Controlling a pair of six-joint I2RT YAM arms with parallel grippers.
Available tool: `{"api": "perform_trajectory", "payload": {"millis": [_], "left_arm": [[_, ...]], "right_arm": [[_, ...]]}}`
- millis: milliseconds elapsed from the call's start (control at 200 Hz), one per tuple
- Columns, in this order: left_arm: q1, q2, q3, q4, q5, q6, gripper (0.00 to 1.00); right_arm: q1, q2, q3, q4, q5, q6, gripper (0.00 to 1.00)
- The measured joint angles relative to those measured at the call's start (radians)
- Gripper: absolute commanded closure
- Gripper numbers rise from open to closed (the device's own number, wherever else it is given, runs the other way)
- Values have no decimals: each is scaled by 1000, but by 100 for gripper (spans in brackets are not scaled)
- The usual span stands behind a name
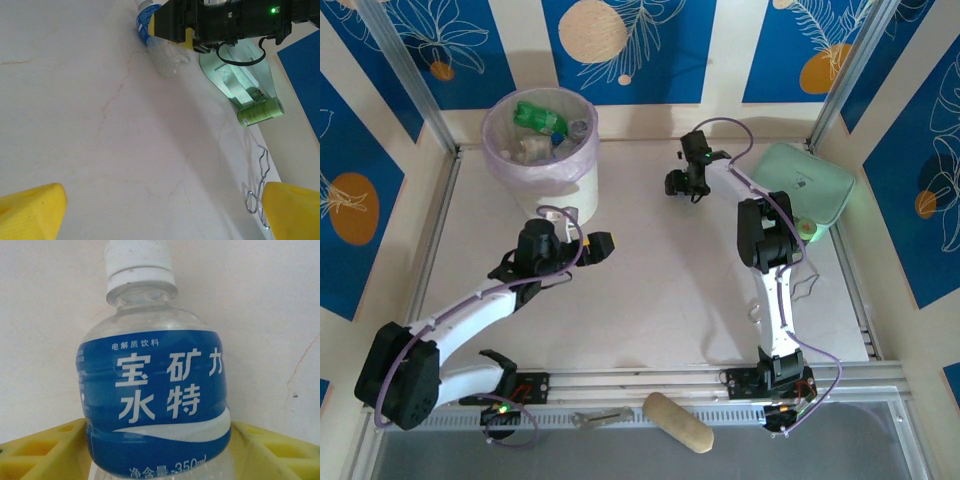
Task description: Put the plastic bottles in the bin
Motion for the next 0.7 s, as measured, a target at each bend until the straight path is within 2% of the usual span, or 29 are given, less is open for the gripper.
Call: {"api": "perform_trajectory", "payload": {"millis": [320,485,700], "left_arm": [[-1,6,11,0,0,-2,0],[-3,7,19,-6,0,-2,0],[-5,15,42,-16,0,-2,0]], "right_arm": [[5,39,66,-30,29,-5,31],[5,55,92,-42,30,-16,25],[5,105,133,-78,37,-39,25]]}}
